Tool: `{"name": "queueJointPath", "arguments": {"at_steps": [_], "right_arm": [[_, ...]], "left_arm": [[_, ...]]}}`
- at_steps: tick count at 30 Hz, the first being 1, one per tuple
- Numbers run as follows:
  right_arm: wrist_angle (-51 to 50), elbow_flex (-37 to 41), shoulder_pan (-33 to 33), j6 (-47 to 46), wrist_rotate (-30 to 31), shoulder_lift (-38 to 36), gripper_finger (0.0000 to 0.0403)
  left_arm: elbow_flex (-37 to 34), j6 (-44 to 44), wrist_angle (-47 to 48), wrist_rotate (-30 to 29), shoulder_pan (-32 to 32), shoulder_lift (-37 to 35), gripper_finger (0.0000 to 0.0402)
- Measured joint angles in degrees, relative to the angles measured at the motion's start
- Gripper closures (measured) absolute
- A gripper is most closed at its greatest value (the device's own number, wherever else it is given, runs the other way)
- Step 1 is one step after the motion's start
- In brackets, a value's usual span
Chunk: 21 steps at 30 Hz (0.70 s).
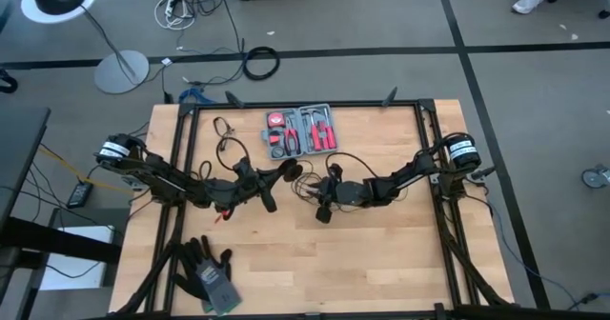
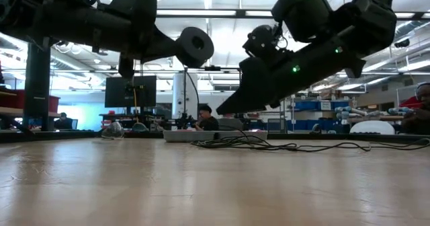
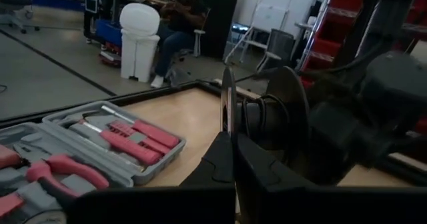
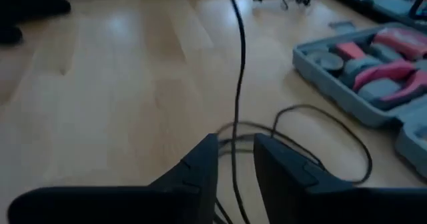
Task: Coil cords
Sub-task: Coil the black wire onto the black spool
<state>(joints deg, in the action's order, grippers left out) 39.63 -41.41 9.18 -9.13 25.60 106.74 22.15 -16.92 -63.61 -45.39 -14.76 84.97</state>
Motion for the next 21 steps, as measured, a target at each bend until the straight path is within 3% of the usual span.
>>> {"name": "queueJointPath", "arguments": {"at_steps": [13, 21], "right_arm": [[-5.0, -0.7, -1.1, -0.3, -1.7, 0.0, 0.0310], [-7.5, -0.6, -1.5, -4.8, -1.8, 0.0, 0.0366]], "left_arm": [[0.0, 1.3, -4.3, 1.7, 0.0, 0.0, 0.0401], [0.0, 1.5, -4.4, 1.7, 0.0, 0.0, 0.0401]]}}
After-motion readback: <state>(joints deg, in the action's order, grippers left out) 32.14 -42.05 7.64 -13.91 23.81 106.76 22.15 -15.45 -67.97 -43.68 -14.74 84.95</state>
